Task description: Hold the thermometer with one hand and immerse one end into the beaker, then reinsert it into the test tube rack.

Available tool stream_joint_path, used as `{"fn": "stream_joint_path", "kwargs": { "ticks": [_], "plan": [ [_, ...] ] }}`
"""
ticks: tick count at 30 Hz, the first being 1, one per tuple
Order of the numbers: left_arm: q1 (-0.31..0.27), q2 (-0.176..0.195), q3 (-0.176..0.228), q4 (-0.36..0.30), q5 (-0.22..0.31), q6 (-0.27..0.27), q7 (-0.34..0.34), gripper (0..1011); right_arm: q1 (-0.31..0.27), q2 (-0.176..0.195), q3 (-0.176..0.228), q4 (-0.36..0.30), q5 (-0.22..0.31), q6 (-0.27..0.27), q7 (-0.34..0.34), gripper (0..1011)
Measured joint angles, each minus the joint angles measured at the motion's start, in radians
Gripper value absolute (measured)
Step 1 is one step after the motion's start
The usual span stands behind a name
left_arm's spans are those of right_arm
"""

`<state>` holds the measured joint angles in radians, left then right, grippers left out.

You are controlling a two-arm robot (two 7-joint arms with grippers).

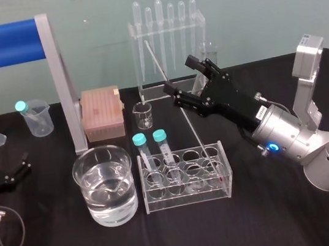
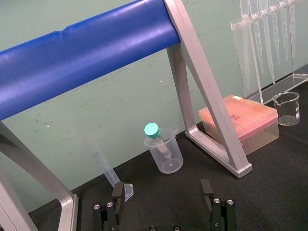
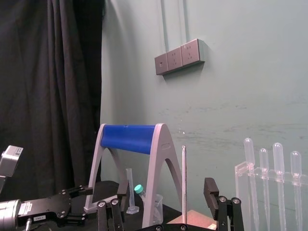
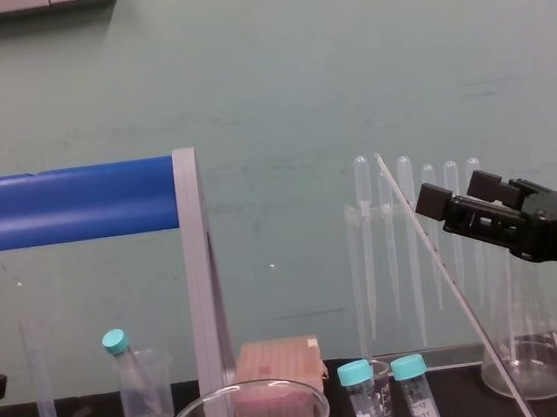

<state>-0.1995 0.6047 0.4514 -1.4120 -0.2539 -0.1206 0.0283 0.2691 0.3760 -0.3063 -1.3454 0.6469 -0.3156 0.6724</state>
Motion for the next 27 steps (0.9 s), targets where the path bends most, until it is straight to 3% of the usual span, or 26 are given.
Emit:
{"fn": "stream_joint_path", "kwargs": {
  "ticks": [14,23,27],
  "plan": [
    [0.0,0.0,0.0,0.0,0.0,0.0,0.0,1008,-0.005,0.002,0.002,-0.012,-0.011,0.006,-0.021,1004],
    [0.0,0.0,0.0,0.0,0.0,0.0,0.0,1008,-0.089,0.019,0.08,-0.133,-0.157,0.012,-0.258,1004],
    [0.0,0.0,0.0,0.0,0.0,0.0,0.0,1008,-0.143,0.036,0.133,-0.196,-0.23,0.054,-0.375,1004]
  ]
}}
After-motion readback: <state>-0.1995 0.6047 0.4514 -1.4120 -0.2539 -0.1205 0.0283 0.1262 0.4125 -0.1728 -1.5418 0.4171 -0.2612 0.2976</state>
